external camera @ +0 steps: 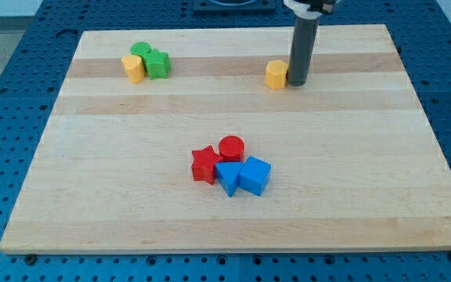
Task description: Move yellow hexagon to the green star
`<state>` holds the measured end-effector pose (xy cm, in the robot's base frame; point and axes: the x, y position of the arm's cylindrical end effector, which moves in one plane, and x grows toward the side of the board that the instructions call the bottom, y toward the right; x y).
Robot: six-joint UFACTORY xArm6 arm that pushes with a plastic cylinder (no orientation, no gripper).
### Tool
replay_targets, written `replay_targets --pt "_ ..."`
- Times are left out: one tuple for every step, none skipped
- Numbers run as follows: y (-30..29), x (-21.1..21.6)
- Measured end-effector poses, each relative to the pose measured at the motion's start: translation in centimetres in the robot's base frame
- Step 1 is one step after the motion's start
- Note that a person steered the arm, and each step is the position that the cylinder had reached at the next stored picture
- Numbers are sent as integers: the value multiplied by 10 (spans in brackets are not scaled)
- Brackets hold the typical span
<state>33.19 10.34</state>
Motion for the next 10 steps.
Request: replay_targets --pt "-13 -1" --pt "-39 -1" --pt "-67 -1" --pt "-96 -1" --pt "-129 -2" --pt "-159 -5" --pt "-188 -11" --pt "-217 -20" --pt "-245 -28" --pt "-249 -31"
